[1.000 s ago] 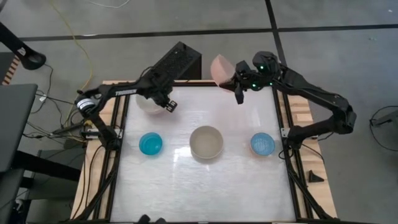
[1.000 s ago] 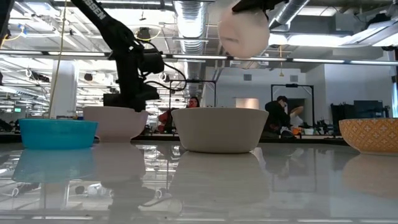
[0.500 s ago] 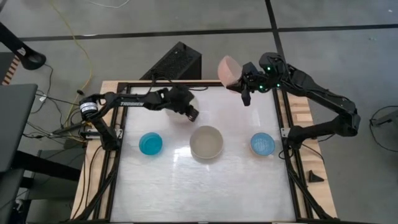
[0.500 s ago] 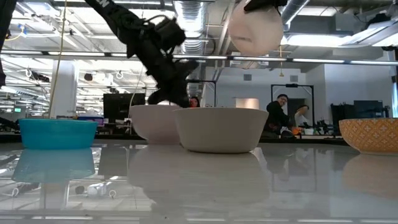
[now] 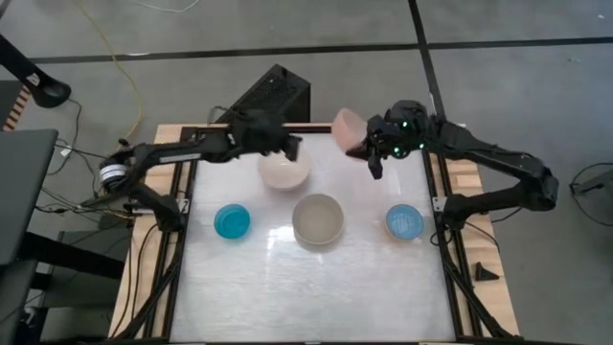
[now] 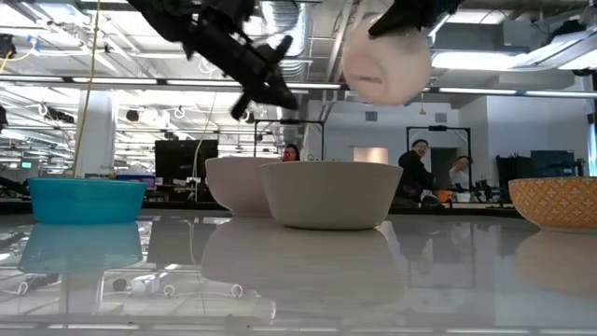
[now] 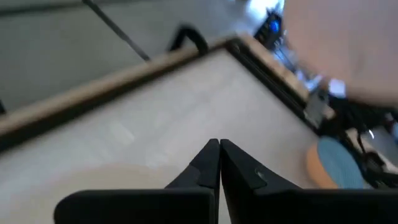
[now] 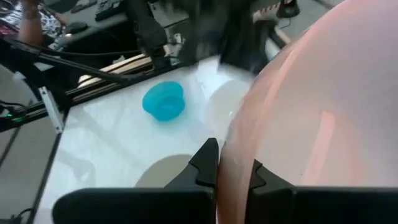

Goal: Nest bowls inside each other
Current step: Stack the orange bowl on the white bowl

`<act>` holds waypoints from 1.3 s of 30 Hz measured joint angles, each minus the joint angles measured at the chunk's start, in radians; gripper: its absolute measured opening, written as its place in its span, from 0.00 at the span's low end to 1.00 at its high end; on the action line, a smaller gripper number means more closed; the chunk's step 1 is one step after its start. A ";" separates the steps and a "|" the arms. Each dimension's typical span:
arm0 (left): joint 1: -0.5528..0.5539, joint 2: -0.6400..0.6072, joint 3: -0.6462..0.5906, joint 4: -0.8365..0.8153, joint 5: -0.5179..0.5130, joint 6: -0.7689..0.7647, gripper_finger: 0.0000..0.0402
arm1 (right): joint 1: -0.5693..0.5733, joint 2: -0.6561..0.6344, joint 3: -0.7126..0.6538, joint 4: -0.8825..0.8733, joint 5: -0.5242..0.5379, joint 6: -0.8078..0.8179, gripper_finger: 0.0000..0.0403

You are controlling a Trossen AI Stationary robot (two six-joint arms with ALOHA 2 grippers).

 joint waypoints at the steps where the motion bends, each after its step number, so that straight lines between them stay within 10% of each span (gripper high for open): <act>1: 0.014 -0.039 -0.013 -0.001 -0.007 0.007 0.00 | 0.011 0.000 -0.031 0.051 -0.007 0.022 0.09; 14: 0.118 -0.571 -0.242 0.022 0.055 0.023 0.00 | 0.121 0.390 -0.051 0.671 -0.179 0.195 0.09; 26: 0.118 -1.008 -0.472 -0.053 -0.093 -0.102 0.00 | 0.222 0.810 0.597 -0.069 0.079 -0.338 0.09; 33: 0.118 -1.147 -0.538 -0.088 -0.107 -0.162 0.00 | 0.268 1.012 0.850 -0.296 0.360 -0.453 0.09; 39: 0.118 -1.173 -0.542 -0.103 -0.107 -0.167 0.00 | 0.260 1.121 0.957 -0.382 0.402 -0.428 0.09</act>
